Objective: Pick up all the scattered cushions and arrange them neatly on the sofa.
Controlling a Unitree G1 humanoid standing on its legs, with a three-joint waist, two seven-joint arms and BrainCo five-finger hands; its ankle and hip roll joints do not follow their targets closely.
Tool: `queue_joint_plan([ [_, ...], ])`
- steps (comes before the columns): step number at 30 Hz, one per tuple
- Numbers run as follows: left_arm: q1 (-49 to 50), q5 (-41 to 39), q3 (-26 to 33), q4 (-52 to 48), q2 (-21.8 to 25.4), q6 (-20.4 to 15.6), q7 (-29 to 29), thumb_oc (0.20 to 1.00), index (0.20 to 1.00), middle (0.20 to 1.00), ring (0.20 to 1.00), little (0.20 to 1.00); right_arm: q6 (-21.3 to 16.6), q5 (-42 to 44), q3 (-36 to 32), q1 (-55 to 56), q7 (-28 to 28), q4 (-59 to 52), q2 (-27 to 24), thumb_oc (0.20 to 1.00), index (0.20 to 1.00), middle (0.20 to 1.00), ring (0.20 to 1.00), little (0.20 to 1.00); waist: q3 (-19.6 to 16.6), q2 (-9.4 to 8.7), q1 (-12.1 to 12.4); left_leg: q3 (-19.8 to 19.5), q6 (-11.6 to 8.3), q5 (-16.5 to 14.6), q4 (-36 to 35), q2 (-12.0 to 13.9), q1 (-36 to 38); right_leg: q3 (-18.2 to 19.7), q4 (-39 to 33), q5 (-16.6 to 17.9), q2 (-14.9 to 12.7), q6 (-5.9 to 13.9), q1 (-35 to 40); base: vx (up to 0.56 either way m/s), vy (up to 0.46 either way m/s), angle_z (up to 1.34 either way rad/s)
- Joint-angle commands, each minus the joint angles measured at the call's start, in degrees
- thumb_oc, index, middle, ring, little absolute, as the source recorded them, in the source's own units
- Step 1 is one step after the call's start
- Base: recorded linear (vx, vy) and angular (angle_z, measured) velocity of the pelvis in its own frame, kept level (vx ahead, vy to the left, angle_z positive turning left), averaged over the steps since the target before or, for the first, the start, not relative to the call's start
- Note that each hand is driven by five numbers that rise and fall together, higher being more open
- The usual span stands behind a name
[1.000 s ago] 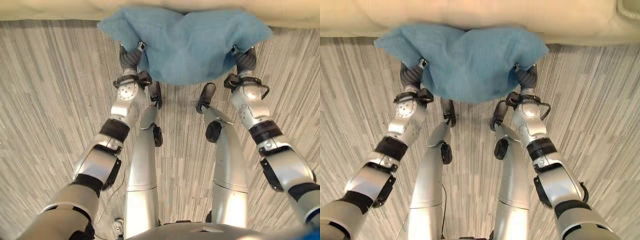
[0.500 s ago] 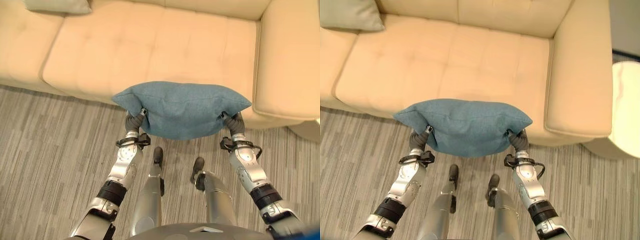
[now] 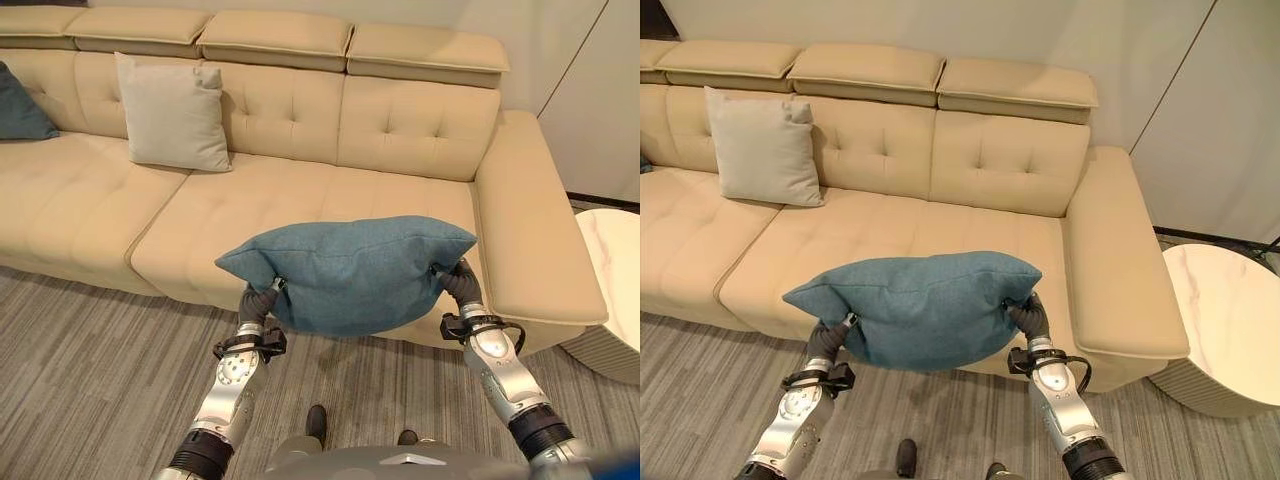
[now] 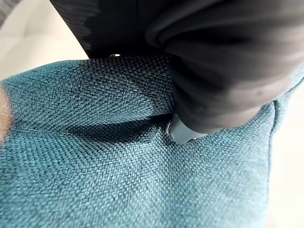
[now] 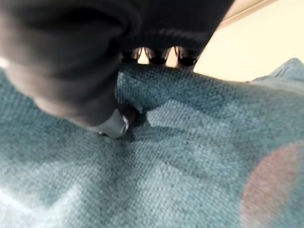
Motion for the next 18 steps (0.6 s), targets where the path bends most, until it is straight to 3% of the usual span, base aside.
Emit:
queue_joint_plan([
  [1, -4.14, 2.53, 0.74, -5.95, 0.95, -3.28, -2.17, 0.200, 0.200, 0.200, 0.200, 0.200, -4.42, -1.79, -0.06, -4.23, 2.45, -6.85, 0.90, 0.200, 0.200, 0.200, 0.200, 0.200, 0.80, -0.88, 1.28, -0.57, -0.03, -8.27, 3.87, -0.04, 2.64, 3.22, 6.75, 3.14, -2.13, 4.52, -2.40, -0.03, 0.147, -0.22],
  [3, -4.04, 2.89, 0.75, -5.61, 1.53, -3.56, -2.35, 0.200, 0.200, 0.200, 0.200, 0.200, -4.67, -2.63, -0.15, -4.67, 2.53, -6.98, 1.44, 0.200, 0.200, 0.200, 0.200, 0.200, 1.82, -0.21, 1.25, -1.17, 1.06, -8.43, 4.10, -0.55, 2.68, 7.06, 12.63, 4.67, -1.65, 5.78, -5.74, -0.04, 0.098, -0.11],
  [5, -4.35, 2.89, 0.62, -5.37, 1.44, -3.81, -2.49, 0.200, 0.200, 0.200, 0.200, 0.200, -4.99, -2.64, -0.49, -4.84, 2.48, -7.48, 1.45, 0.200, 0.200, 0.200, 0.200, 0.200, 1.91, -0.47, 0.98, -1.92, 0.97, -8.80, 4.60, -1.19, 2.04, 10.09, 9.08, 2.40, 0.32, 4.57, -5.83, 0.01, 0.004, 0.02],
  [7, -4.96, 2.60, 0.64, -5.34, 1.38, -4.06, -2.16, 0.200, 0.200, 0.200, 0.200, 0.200, -5.08, -2.52, -0.55, -5.88, 2.08, -7.43, 0.50, 0.200, 0.200, 0.200, 0.200, 0.200, 1.50, -0.67, 0.56, -3.23, 0.50, -8.86, 4.78, -1.50, 1.82, 12.80, 3.33, 2.87, 3.16, 3.47, -6.72, 0.12, -0.092, 0.30],
  [10, -5.14, 3.04, 0.44, -5.28, 1.40, -4.08, -2.73, 0.200, 0.200, 0.200, 0.200, 0.200, -4.95, -2.17, -0.87, -5.44, 2.54, -7.93, -0.09, 0.200, 0.200, 0.200, 0.200, 0.200, 1.36, -1.29, 0.11, -5.34, -0.26, -9.16, 5.20, -2.02, 1.84, 14.83, 1.71, 2.83, 4.63, 2.64, -5.75, 0.18, -0.167, 0.52],
  [13, -5.59, 2.42, 0.06, -6.02, 0.74, -4.03, -3.07, 0.200, 0.200, 0.200, 0.200, 0.200, -4.78, -2.12, -1.94, -4.29, 2.74, -9.13, -1.79, 0.200, 0.200, 0.200, 0.200, 0.200, 1.08, -2.15, -1.02, -6.46, -2.52, -10.26, 9.01, -1.58, 0.34, 11.24, -1.18, 2.51, 4.51, 1.52, -2.81, 0.18, -0.234, 0.75],
  [15, -5.96, 1.89, -0.55, -5.79, -0.01, -3.86, -3.45, 0.200, 0.200, 0.200, 0.200, 0.200, -4.73, -1.39, -2.52, -3.61, 2.84, -9.49, -2.78, 0.200, 0.200, 0.200, 0.200, 0.200, 1.47, -2.82, -1.64, -3.00, -3.59, -11.34, 15.79, -1.06, -3.02, 8.25, -2.97, 2.13, 3.74, 0.83, -0.47, 0.12, -0.182, 1.38],
  [16, -5.86, 1.52, -0.82, -5.84, -0.35, -3.76, -3.91, 0.200, 0.200, 0.200, 0.200, 0.200, -4.57, -1.25, -3.12, -3.01, 2.73, -9.84, -3.49, 0.200, 0.200, 0.200, 0.200, 0.200, 1.46, -2.90, -2.08, 1.08, -3.47, -11.12, 17.82, 0.59, -5.05, 6.69, -4.00, 1.63, 3.50, 0.54, 0.82, 0.20, -0.107, 1.38],
  [18, -5.62, 2.36, -1.04, -5.93, -0.04, -2.93, -4.66, 0.200, 0.200, 0.200, 0.200, 0.200, -4.32, -0.83, -4.23, -2.29, 2.94, -10.72, -4.14, 0.200, 0.200, 0.200, 0.200, 0.200, 0.53, -2.99, -2.04, 4.92, -2.99, -8.01, 13.83, 2.00, -7.14, 4.72, -6.05, 1.22, 3.63, 0.54, 2.75, 0.22, -0.057, 0.77],
])
